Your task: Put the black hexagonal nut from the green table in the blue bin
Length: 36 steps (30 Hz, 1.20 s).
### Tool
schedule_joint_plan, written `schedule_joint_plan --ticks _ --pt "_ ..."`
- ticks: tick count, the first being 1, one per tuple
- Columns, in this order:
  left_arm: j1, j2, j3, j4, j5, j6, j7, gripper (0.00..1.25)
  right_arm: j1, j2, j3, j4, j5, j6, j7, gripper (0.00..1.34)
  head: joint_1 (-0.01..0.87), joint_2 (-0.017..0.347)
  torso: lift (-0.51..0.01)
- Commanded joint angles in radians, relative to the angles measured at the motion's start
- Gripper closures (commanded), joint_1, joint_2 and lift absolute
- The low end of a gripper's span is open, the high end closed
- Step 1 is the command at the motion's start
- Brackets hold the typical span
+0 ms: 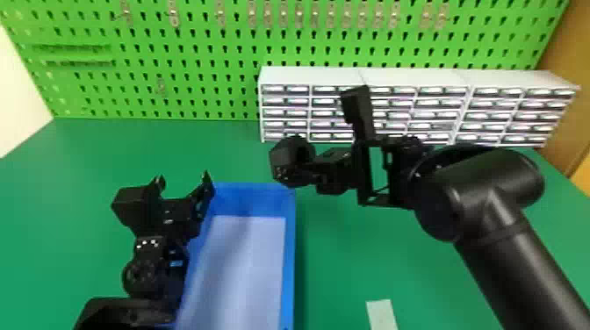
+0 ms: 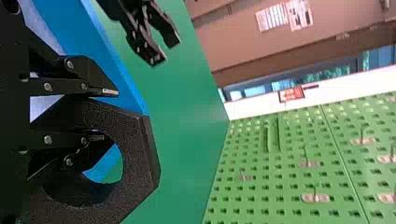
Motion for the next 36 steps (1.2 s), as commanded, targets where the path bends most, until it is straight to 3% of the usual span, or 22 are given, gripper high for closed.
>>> schedule_joint_plan --ticks 1,36 --pt "-0.001 0.000 0.002 0.000 -0.001 0.000 0.000 0.38 -0.004 -0.003 0.049 0.001 -0.034 -0.005 -0.012 1.16 0.657 0.057 -0.095" --pt "-0.003 0.000 0.014 0.000 -0.003 0.000 0.000 0.38 -0.030 -0.023 0.243 0.044 -0.165 -0.022 -0.092 1.16 0.657 0.057 -0.095"
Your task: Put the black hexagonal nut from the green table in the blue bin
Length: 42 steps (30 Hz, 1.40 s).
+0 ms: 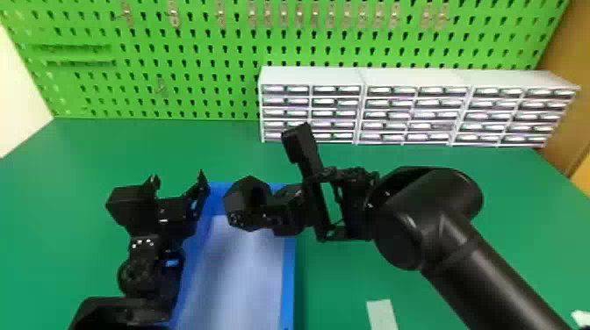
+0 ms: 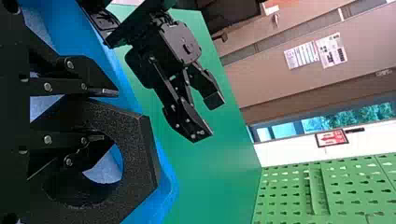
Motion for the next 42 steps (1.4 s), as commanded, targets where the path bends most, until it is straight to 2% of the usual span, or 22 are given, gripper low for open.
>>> schedule_joint_plan --ticks 1,9,24,27,31,34,38,42 --pt "-0.001 0.000 0.000 0.000 0.000 0.001 0.000 0.38 0.001 0.000 0.012 0.005 -0.011 0.000 -0.002 1.16 0.657 0.057 -0.095" --pt "0.001 0.000 0.002 0.000 -0.003 0.001 0.000 0.38 -0.007 -0.006 0.046 0.026 -0.048 -0.003 -0.008 1.16 0.657 0.057 -0.095" --pt "0.001 0.000 0.006 0.000 -0.003 0.001 0.000 0.38 -0.009 -0.008 0.051 0.031 -0.053 0.002 -0.013 1.16 0.657 0.057 -0.095" --pt "0.001 0.000 0.005 0.000 -0.005 0.001 0.000 0.38 -0.010 -0.006 0.051 0.031 -0.053 0.005 -0.015 1.00 0.657 0.057 -0.095" --pt "-0.001 0.000 0.006 0.000 -0.005 0.001 0.000 0.38 -0.010 -0.008 0.049 0.031 -0.053 0.003 -0.016 0.60 0.657 0.057 -0.095" --pt "-0.001 0.000 0.005 0.000 -0.008 0.001 0.000 0.38 -0.006 -0.009 0.046 0.031 -0.054 0.003 -0.019 0.39 0.657 0.057 -0.095" --pt "0.001 0.000 0.006 0.000 -0.006 0.001 0.000 0.38 -0.004 -0.009 0.043 0.031 -0.053 0.003 -0.019 0.18 0.657 0.057 -0.095" --pt "-0.001 0.000 0.006 0.000 -0.006 0.001 0.000 0.38 -0.004 -0.011 0.041 0.032 -0.048 0.005 -0.019 0.10 0.657 0.057 -0.095"
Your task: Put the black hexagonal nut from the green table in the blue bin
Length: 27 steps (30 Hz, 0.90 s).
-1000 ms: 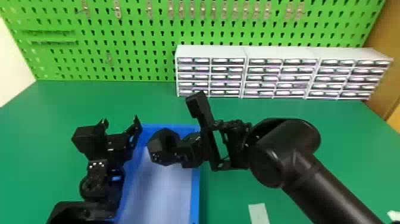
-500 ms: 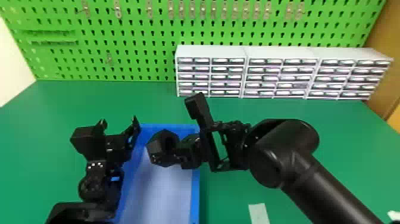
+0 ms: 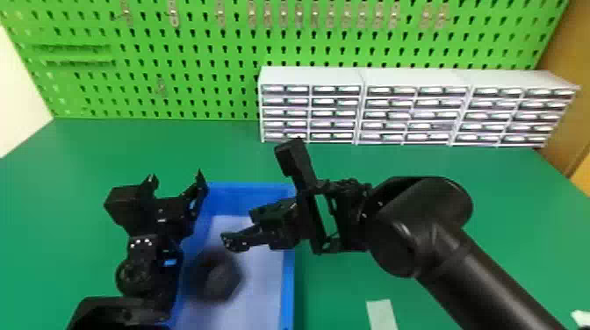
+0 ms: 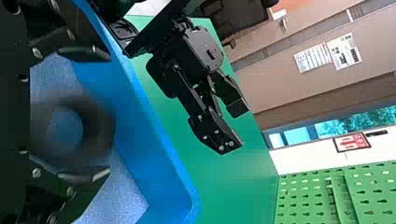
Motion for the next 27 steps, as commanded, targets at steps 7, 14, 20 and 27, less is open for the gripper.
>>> schedule_joint_plan --ticks 7,14,20,27 --pt "0.000 0.000 -0.001 0.000 0.000 0.000 0.000 0.38 0.003 -0.003 -0.019 0.001 0.014 0.009 0.000 0.10 0.657 0.057 -0.095" --pt "0.000 0.000 -0.001 0.000 0.002 0.000 0.000 0.38 0.017 0.000 -0.103 0.000 0.038 0.033 0.002 0.10 0.657 0.057 -0.095" --pt "-0.002 -0.002 -0.003 0.000 0.002 0.000 0.002 0.38 0.033 0.000 -0.173 -0.005 0.066 0.033 0.002 0.10 0.657 0.057 -0.095" --pt "-0.002 -0.002 -0.006 0.000 0.000 0.003 0.002 0.38 0.059 0.008 -0.291 -0.012 0.116 0.027 0.002 0.10 0.657 0.057 -0.095"
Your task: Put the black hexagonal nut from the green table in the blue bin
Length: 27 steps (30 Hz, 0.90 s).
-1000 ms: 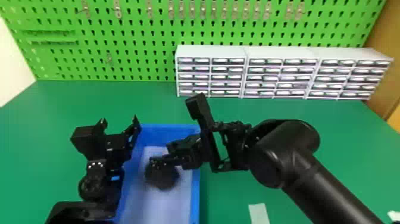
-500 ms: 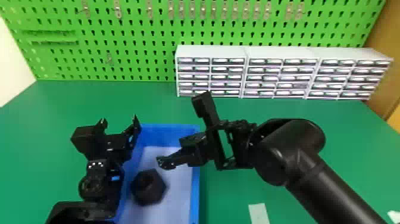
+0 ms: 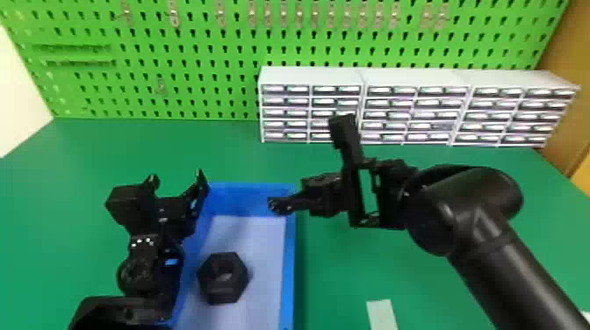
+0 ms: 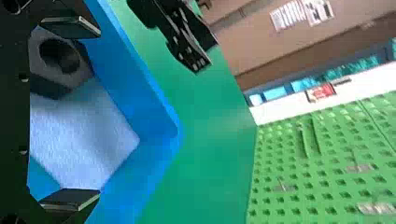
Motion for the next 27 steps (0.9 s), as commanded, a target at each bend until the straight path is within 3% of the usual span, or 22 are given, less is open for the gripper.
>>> schedule_joint_plan --ticks 1,19,27 --pt "0.000 0.000 -0.002 0.000 0.000 0.003 0.000 0.38 0.015 0.006 -0.078 -0.004 0.043 -0.001 0.000 0.10 0.657 0.057 -0.095" --pt "-0.003 0.000 -0.008 0.000 -0.002 0.012 0.000 0.38 0.069 0.018 -0.253 -0.023 0.141 -0.102 -0.006 0.10 0.657 0.057 -0.095" --pt "0.000 0.000 -0.008 0.000 -0.003 0.013 0.000 0.38 0.107 0.024 -0.311 -0.055 0.155 -0.180 -0.086 0.10 0.657 0.057 -0.095"
